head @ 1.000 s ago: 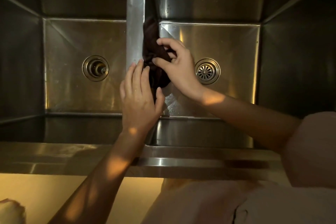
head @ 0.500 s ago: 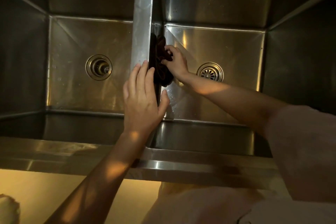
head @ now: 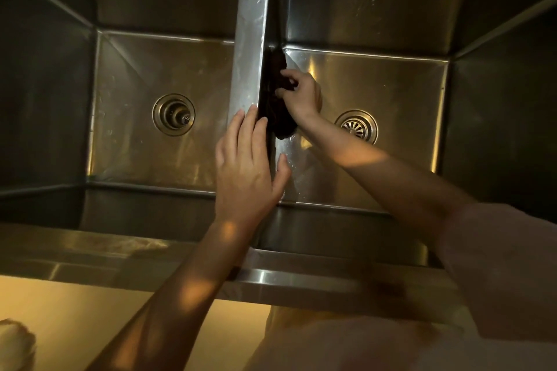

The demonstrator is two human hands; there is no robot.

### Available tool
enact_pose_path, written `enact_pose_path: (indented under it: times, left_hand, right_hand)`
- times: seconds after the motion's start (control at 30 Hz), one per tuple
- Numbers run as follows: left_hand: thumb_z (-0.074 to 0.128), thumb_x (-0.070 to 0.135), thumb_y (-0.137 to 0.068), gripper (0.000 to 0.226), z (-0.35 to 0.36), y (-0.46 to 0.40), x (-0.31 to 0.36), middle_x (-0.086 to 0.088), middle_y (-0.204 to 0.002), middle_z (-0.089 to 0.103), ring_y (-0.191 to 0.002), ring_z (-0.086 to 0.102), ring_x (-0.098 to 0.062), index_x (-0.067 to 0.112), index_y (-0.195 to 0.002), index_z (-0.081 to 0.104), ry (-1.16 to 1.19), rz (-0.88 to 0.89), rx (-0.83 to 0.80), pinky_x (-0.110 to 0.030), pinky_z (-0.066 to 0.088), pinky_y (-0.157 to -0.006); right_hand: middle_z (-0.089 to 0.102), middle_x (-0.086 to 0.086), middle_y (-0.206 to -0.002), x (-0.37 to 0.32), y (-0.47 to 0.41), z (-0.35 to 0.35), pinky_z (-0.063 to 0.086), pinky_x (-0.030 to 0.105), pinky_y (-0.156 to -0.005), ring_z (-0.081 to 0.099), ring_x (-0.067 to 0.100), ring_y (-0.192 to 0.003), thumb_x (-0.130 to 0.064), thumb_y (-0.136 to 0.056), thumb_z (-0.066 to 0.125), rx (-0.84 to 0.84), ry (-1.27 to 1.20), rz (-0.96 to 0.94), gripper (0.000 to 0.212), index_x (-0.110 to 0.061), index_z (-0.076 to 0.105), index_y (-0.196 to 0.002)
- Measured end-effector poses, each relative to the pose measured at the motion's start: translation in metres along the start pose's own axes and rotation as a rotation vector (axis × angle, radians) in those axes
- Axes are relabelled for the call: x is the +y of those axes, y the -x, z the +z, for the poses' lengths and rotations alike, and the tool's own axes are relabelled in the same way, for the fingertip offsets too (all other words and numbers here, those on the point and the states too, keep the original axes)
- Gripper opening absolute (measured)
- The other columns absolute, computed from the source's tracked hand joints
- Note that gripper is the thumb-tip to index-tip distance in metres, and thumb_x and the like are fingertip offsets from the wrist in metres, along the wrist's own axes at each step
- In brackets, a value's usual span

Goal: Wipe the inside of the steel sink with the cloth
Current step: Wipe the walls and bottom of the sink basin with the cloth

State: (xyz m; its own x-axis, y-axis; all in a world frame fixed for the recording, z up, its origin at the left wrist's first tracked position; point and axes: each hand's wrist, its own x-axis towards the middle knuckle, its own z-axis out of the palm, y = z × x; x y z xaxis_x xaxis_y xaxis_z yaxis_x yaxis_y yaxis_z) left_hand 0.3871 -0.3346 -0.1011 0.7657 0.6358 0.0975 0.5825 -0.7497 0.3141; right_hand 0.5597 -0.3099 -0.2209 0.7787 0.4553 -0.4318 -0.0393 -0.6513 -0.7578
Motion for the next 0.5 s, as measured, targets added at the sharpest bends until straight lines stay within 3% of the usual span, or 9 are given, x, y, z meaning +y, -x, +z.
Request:
enact_pose_path:
  times: [0.1,0.27,0.4,0.5]
  left_hand:
    - [0.048,0.030,-0.092,0.051,-0.001,0.000,0.000,-0.017,-0.145,0.045,-0.138,0.035,-0.030,0.000,-0.133,0.047,-0.013,0.001,-0.009,-0.043,0.032,-0.109]
    - [0.049,0.030,-0.092,0.050,-0.002,0.000,0.001,-0.018,-0.145,0.044,-0.138,0.035,-0.030,0.000,-0.132,0.048,-0.018,0.000,-0.025,-0.043,0.031,-0.110]
    - [0.050,0.028,-0.091,0.049,-0.002,-0.001,0.002,-0.018,-0.144,0.045,-0.138,0.036,-0.031,0.000,-0.131,0.049,-0.016,-0.004,-0.028,-0.044,0.033,-0.109]
    - [0.051,0.028,-0.090,0.049,-0.003,-0.001,0.002,-0.018,-0.144,0.045,-0.137,0.037,-0.032,-0.001,-0.130,0.051,-0.010,-0.008,-0.020,-0.045,0.034,-0.108]
  right_hand:
    - [0.064,0.002,-0.111,-0.029,0.022,-0.025,0.052,0.035,-0.094,0.064,0.017,-0.101,-0.010,-0.074,0.074,0.034,-0.165,-0.105,0.041,-0.024,0.070,-0.112]
    - [0.055,-0.009,-0.099,-0.052,0.041,-0.053,0.053,0.031,-0.096,0.064,0.016,-0.102,-0.007,-0.074,0.075,0.012,-0.322,-0.303,0.041,-0.018,0.068,-0.114]
    - [0.059,-0.002,-0.106,-0.034,0.014,-0.036,0.050,0.038,-0.098,0.062,0.020,-0.107,-0.005,-0.077,0.073,0.012,-0.253,-0.242,0.042,-0.016,0.066,-0.117]
    - [0.062,0.004,-0.118,-0.012,-0.018,-0.009,0.047,0.035,-0.101,0.059,0.020,-0.112,-0.010,-0.080,0.070,0.006,-0.071,-0.127,0.044,-0.018,0.064,-0.123]
